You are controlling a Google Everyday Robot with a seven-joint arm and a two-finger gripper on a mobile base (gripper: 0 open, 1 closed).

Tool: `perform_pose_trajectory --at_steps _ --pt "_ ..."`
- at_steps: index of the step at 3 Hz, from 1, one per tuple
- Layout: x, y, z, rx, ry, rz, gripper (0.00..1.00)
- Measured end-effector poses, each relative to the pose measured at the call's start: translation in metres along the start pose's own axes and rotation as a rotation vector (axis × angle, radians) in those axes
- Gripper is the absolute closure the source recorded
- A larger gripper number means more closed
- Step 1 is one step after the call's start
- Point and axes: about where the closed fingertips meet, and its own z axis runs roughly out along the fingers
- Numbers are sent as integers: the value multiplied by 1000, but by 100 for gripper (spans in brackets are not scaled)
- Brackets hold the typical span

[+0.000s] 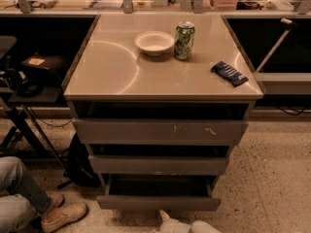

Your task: Close bottom drawer

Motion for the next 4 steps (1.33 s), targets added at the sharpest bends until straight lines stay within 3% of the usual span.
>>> perform_pose_trajectory --at_steps 2,4 --pt "-50 -3 64 -4 -35 -64 0" --pt "-84 20 104 -49 -87 -128 0"
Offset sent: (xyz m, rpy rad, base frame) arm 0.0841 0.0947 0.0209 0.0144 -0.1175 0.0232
